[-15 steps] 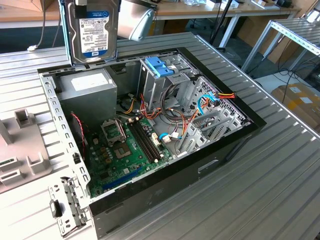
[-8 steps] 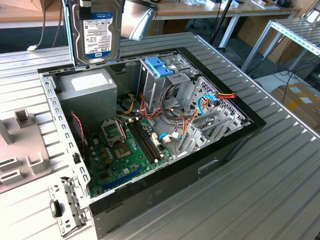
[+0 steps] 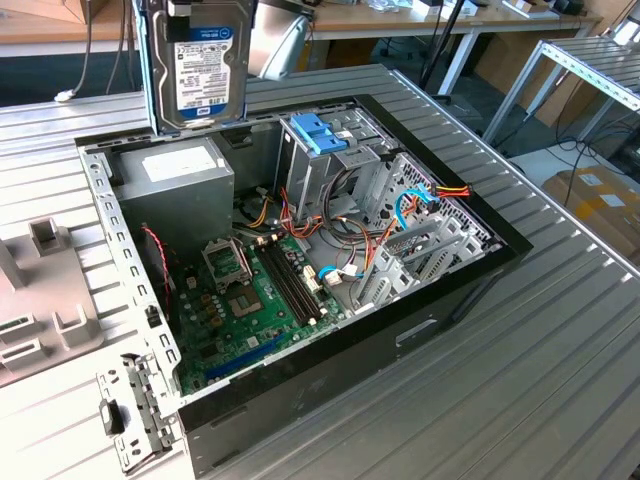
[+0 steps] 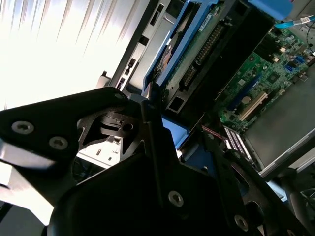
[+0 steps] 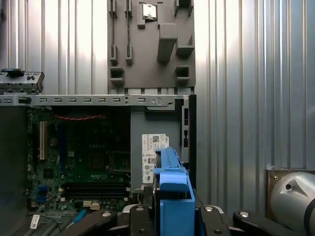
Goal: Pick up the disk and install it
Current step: 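Pick up the disk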
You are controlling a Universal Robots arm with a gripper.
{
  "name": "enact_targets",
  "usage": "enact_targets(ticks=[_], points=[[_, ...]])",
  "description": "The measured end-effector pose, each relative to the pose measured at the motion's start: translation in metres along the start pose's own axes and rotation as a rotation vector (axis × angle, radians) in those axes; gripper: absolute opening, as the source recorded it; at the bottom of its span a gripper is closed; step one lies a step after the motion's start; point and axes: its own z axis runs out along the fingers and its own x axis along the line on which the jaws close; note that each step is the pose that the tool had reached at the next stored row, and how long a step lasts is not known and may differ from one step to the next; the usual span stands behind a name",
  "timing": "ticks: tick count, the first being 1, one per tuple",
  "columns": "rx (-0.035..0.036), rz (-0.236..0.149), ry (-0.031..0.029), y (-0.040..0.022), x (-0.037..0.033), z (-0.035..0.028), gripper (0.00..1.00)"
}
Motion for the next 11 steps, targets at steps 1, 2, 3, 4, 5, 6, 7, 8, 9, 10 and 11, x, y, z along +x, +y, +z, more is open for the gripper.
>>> enact_targets(ticks=[1,2,3,4,5,6,7,8,9,10,11], points=[[0.0000,0.000,0.0000,-0.0006,0.0004,0.0001,0.37],[0.0000,0.000,0.0000,-0.0019,0.0014,0.0002,0.37],[0.0000,0.000,0.0000,-0.0031,0.0022,0.0002,0.37],[0.0000,0.000,0.0000,-0.0037,0.0027,0.0003,0.37],[0.0000,0.000,0.0000,-0.0043,0.0031,0.0003,0.37],[0.0001,0.000,-0.0001,-0.0050,0.0037,0.0004,0.37],[0.0000,0.000,0.0000,-0.0056,0.0042,0.0005,0.37],[0.0000,0.000,0.0000,-0.0065,0.0048,0.0005,0.37],[0.0000,0.000,0.0000,-0.0071,0.0052,0.0006,0.37],[0.0000,0.000,0.0000,-0.0078,0.0058,0.0006,0.37],[0.0000,0.000,0.0000,-0.0084,0.0063,0.0007,0.37]])
